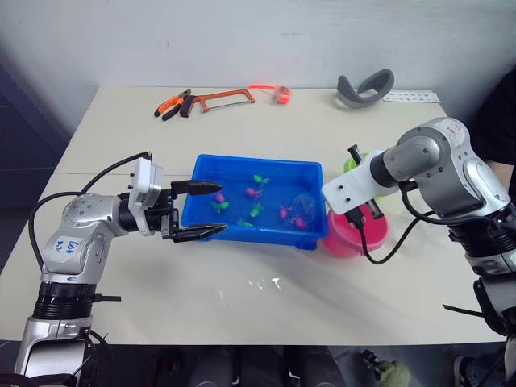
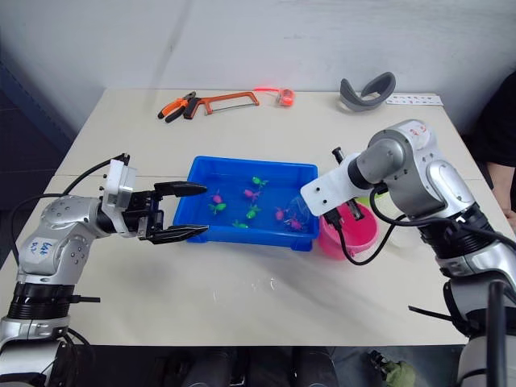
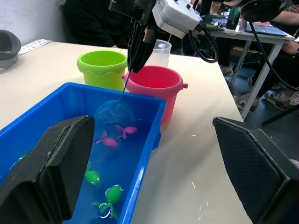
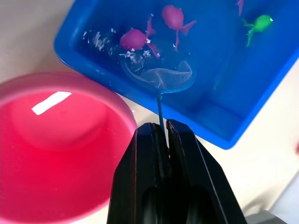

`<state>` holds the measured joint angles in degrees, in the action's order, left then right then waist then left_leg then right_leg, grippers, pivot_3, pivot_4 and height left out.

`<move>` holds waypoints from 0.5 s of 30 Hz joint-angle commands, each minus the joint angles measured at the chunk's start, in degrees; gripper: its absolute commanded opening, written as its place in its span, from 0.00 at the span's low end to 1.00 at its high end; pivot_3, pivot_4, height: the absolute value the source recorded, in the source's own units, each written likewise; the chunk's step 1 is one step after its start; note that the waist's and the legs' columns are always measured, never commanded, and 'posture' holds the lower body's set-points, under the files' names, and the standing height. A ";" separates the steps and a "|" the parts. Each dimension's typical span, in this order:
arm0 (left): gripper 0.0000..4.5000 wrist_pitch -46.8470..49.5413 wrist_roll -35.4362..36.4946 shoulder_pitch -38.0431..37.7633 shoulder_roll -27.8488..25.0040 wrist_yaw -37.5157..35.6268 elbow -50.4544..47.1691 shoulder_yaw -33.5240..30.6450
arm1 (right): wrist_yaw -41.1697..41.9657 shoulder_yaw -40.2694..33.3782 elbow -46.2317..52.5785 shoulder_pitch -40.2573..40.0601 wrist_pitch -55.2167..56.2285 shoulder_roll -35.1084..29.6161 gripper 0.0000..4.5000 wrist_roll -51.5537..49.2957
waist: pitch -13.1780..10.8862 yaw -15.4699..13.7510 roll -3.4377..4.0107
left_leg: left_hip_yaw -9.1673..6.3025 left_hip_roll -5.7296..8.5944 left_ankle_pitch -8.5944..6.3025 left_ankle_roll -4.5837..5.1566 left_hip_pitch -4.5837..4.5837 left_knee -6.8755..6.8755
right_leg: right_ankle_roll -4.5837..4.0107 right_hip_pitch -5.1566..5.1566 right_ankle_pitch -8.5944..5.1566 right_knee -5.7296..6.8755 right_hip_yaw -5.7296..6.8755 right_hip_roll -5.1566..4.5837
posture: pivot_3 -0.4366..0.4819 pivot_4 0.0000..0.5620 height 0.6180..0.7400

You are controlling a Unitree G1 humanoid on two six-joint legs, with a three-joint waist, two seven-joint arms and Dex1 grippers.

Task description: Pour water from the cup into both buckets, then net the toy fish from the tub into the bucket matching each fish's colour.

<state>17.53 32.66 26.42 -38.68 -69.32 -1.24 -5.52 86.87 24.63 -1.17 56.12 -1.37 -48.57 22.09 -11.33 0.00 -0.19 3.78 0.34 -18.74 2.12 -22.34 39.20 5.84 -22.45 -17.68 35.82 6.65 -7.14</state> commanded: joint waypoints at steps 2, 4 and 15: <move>0.98 -0.40 0.04 0.07 0.06 0.62 -1.64 -0.47 | 2.50 -1.22 2.43 -1.12 -5.32 -0.38 0.00 -2.47 | 0.00 0.02 0.00 | -0.01 0.00 0.00 0.00 0.00 0.00 | 0.00 0.00 0.00 0.00 0.00 0.00 | 0.48 0.27 1.00; 0.98 -0.29 0.12 -0.07 -0.06 0.77 -1.87 -0.54 | 1.91 -1.39 2.41 -1.55 -6.47 -0.46 0.00 -3.01 | 0.00 0.03 0.00 | 0.00 0.00 0.00 0.00 0.00 0.00 | 0.00 0.00 0.00 0.01 0.00 -0.01 | 0.48 0.27 1.00; 0.98 0.29 0.58 -1.23 -0.73 1.85 -2.43 -1.90 | 3.97 -6.30 5.07 -3.19 -26.00 -0.74 0.00 -12.64 | 0.00 0.06 0.00 | 0.00 0.00 0.00 0.00 0.00 0.01 | 0.00 0.00 0.00 0.01 0.00 -0.01 | 0.48 0.27 1.00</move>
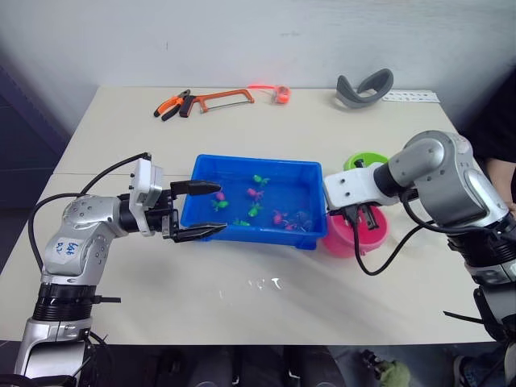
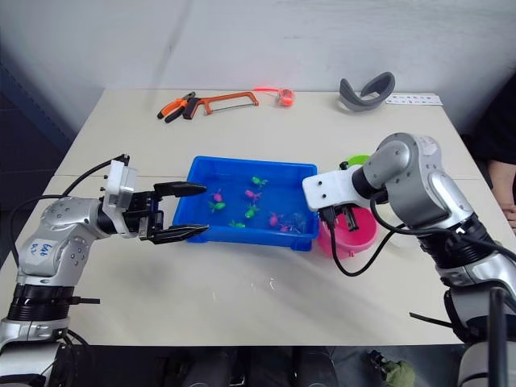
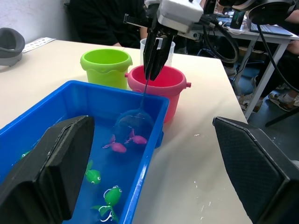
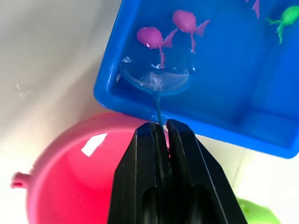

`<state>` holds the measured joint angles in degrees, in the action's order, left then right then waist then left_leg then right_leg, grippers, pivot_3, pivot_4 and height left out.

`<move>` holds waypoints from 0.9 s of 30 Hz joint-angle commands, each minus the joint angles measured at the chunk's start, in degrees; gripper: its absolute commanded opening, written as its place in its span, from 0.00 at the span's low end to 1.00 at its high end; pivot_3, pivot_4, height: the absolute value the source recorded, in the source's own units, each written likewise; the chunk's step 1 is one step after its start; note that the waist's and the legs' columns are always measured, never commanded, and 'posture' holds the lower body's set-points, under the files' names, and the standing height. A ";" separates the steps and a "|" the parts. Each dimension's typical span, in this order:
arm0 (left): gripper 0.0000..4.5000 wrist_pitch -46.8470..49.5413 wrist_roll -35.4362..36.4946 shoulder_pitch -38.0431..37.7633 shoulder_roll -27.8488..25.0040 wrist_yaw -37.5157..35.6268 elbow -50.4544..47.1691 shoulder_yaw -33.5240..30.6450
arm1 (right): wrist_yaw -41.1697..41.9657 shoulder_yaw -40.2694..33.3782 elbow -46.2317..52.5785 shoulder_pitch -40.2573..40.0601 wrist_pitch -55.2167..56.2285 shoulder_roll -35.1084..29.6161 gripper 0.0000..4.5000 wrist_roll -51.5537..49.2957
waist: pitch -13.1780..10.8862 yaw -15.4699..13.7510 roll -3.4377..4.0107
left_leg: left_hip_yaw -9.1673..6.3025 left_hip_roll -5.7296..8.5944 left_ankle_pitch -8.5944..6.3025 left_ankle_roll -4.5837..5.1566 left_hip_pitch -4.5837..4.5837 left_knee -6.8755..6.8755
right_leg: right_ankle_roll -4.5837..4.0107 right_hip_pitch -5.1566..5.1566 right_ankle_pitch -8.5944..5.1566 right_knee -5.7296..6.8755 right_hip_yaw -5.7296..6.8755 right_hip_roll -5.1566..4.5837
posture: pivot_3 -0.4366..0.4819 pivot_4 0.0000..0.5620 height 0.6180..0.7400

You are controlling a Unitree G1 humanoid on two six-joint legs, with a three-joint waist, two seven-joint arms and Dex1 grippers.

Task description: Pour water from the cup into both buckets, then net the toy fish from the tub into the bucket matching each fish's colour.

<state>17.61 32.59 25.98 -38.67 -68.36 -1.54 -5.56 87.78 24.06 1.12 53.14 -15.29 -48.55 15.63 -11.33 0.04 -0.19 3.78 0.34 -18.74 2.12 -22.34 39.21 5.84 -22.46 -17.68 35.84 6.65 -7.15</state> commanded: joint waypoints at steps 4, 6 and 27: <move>0.98 0.22 0.74 -1.04 -0.96 0.96 -1.97 -2.31 | 2.30 -6.67 2.96 -1.68 -15.40 -1.61 0.00 -8.75 | 0.00 0.04 0.00 | 0.00 -0.01 0.00 0.00 0.00 0.00 | 0.00 0.00 0.00 0.01 -0.01 -0.01 | 0.48 0.27 1.00; 0.98 0.24 0.74 -1.05 -1.05 0.93 -1.84 -2.37 | 1.97 -7.66 3.05 -2.15 -17.92 -1.05 0.00 -10.54 | 0.00 0.01 0.00 | -0.01 -0.01 0.00 0.00 0.00 0.00 | 0.00 0.00 0.00 0.01 -0.02 -0.04 | 0.48 0.27 1.00; 0.98 0.41 0.00 -0.30 -2.58 0.73 -0.61 -3.10 | -6.79 -8.08 -1.36 -6.09 -11.81 0.95 0.00 -15.74 | 0.00 0.04 0.00 | 0.03 -0.01 0.00 0.00 0.01 0.00 | 0.00 -0.01 0.00 0.01 0.01 -0.04 | 0.48 0.27 1.00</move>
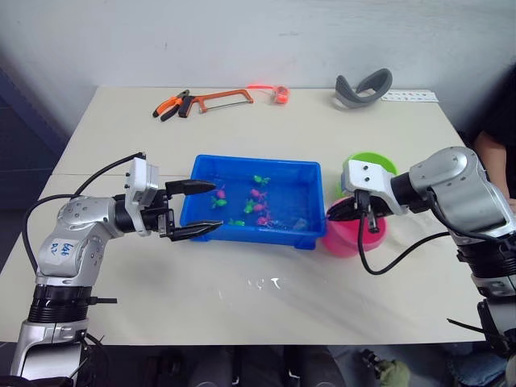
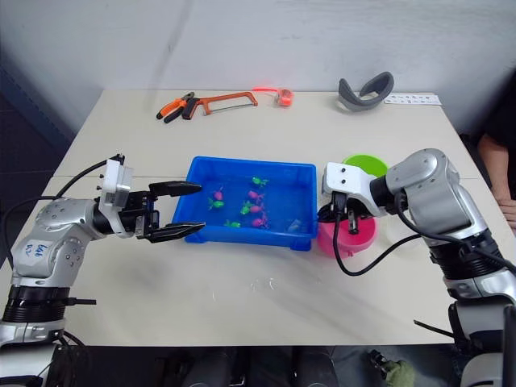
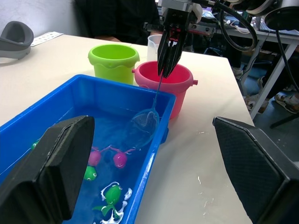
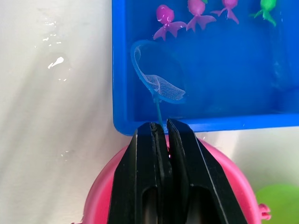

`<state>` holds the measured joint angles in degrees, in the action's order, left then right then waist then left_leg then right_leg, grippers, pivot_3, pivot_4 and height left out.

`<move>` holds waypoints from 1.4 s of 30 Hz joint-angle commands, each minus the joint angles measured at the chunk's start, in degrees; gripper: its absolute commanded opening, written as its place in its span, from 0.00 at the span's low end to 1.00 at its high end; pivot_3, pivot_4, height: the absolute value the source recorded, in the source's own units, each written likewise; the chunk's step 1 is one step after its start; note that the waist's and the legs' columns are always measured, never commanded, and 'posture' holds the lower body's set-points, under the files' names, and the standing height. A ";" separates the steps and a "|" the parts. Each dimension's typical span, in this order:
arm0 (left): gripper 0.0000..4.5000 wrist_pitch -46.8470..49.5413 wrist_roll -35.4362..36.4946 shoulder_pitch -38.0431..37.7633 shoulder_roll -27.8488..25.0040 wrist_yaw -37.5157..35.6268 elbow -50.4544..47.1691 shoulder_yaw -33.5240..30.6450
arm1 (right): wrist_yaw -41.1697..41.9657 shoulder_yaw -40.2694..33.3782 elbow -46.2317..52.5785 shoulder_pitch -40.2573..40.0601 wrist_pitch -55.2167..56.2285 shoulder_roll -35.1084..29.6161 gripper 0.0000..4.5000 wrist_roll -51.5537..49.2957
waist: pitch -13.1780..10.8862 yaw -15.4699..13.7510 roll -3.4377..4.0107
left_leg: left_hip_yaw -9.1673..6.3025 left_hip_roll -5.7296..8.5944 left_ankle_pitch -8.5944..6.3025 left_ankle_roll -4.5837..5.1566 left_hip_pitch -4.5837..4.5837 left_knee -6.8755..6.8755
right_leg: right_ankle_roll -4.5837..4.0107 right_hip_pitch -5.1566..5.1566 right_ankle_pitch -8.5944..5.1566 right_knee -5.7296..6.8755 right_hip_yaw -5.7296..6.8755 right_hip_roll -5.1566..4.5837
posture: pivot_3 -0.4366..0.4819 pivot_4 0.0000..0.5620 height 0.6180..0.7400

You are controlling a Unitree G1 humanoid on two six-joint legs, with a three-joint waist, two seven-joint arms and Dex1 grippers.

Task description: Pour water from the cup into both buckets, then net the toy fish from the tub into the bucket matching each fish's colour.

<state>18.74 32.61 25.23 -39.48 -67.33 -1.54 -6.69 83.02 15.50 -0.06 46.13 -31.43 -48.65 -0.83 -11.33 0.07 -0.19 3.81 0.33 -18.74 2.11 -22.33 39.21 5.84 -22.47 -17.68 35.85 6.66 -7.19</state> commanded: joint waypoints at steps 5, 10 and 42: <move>0.98 -1.96 -0.76 0.34 -3.00 -0.60 1.54 -2.69 | -5.40 1.29 -1.45 0.95 6.82 4.58 0.00 0.93 | 0.00 0.09 0.00 | 0.01 -0.01 0.00 0.00 0.01 0.00 | 0.00 0.00 0.00 0.01 0.01 0.01 | 0.48 0.27 1.00; 0.98 -3.87 -2.02 0.36 -4.02 -0.91 5.15 -3.72 | -8.67 1.87 -2.13 1.13 8.17 8.19 0.00 1.23 | 0.00 0.10 0.00 | 0.03 0.00 0.00 -0.01 0.01 0.00 | 0.00 -0.03 0.00 0.03 0.12 0.07 | 0.48 0.27 1.00; 0.98 -7.43 -4.44 1.16 -7.97 0.11 12.89 -8.26 | -13.69 11.04 -9.29 6.80 18.48 17.22 0.00 11.55 | 0.00 0.45 0.00 | 0.06 -0.01 0.00 0.00 -0.01 0.00 | 0.00 -0.09 0.00 0.09 0.21 0.08 | 0.48 0.27 1.00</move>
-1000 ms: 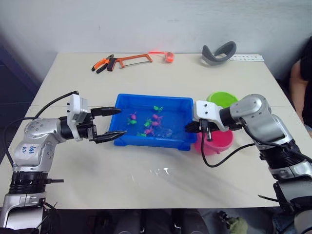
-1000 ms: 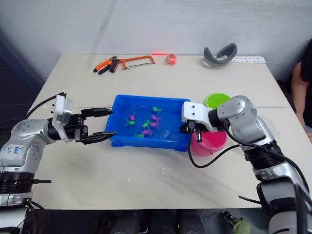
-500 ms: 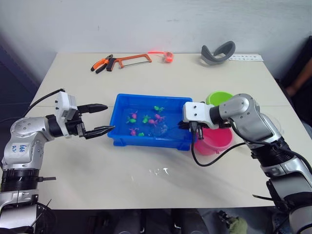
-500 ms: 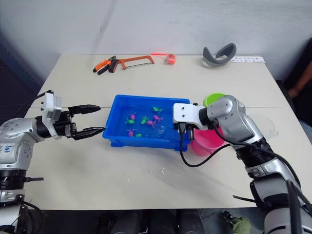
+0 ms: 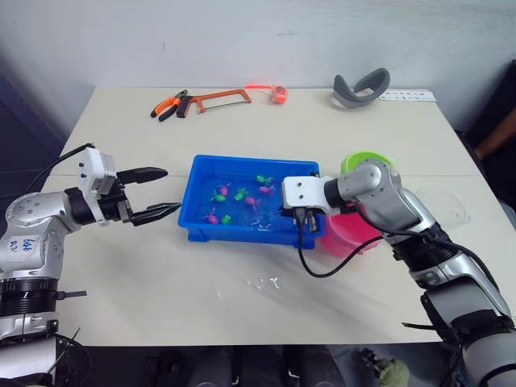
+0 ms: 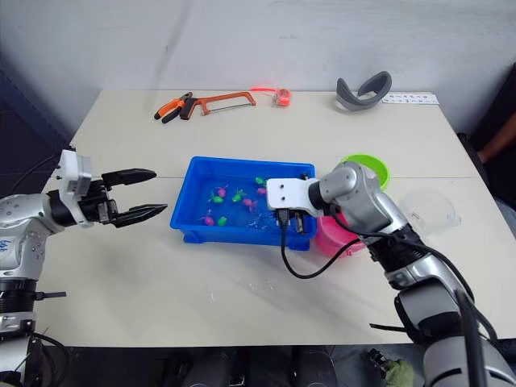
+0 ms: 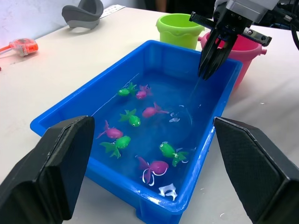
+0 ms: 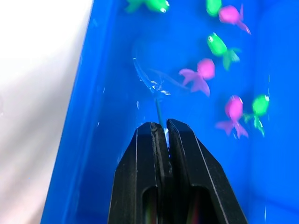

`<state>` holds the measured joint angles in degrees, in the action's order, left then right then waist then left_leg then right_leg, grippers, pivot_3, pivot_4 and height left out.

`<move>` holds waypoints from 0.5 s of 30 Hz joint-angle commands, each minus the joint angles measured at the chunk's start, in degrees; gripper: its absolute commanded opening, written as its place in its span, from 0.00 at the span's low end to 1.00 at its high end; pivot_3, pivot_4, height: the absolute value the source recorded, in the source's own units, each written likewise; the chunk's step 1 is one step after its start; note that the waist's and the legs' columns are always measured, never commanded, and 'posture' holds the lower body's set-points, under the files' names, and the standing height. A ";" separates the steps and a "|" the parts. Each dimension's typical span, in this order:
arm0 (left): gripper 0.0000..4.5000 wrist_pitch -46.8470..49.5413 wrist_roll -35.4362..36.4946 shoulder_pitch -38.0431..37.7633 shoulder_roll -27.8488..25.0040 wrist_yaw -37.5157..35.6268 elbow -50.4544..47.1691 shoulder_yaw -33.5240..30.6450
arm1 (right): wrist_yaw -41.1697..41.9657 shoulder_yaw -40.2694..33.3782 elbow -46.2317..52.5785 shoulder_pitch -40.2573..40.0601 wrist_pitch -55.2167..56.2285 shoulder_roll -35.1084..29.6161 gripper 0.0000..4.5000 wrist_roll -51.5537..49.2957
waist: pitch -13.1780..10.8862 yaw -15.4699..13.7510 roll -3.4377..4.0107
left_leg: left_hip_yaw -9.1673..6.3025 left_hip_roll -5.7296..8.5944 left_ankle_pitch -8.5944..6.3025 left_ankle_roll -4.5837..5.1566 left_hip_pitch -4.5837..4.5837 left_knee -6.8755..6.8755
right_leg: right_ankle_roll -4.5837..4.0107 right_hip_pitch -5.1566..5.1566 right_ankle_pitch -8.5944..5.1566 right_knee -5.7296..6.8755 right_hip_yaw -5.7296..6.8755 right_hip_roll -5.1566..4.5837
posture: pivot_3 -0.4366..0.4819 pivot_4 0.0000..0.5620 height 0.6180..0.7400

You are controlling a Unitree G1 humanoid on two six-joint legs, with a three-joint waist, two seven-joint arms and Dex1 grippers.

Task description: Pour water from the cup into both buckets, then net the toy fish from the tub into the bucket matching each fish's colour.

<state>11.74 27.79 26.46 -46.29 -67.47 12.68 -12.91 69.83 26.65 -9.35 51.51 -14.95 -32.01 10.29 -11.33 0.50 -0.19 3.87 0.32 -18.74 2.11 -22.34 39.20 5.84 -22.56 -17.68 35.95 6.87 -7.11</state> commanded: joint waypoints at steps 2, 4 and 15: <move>0.98 -0.30 0.57 -0.50 -1.23 0.45 -1.88 -2.35 | -0.71 0.10 -0.45 1.42 2.96 1.42 0.00 0.66 | 0.00 0.05 0.00 | -0.01 0.00 0.00 0.00 0.00 0.00 | 0.00 0.00 0.00 0.00 0.00 0.00 | 0.48 0.27 1.00; 0.98 -0.08 0.87 -1.10 -1.24 0.79 -2.60 -2.82 | -0.99 0.00 -0.77 1.28 3.94 2.54 0.00 0.36 | 0.00 0.15 0.00 | -0.01 0.00 0.00 0.00 0.00 0.00 | 0.00 0.00 0.00 0.00 -0.01 0.00 | 0.48 0.27 1.00; 0.98 1.05 1.69 -2.88 -1.13 1.52 -4.72 -4.64 | -2.75 -0.96 -4.96 2.17 8.75 8.68 0.00 -1.10 | 0.00 1.18 0.00 | -0.05 -0.01 0.00 0.00 0.01 0.00 | 0.00 0.00 0.00 0.03 -0.04 -0.01 | 0.48 0.27 1.00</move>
<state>12.59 28.06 24.02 -46.31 -66.22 9.69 -15.25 67.63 26.75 -14.72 52.03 -7.42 -24.13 10.35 -11.33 1.68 -0.19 3.82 0.31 -18.73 2.10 -22.33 39.20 5.84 -22.56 -17.68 35.98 6.82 -7.12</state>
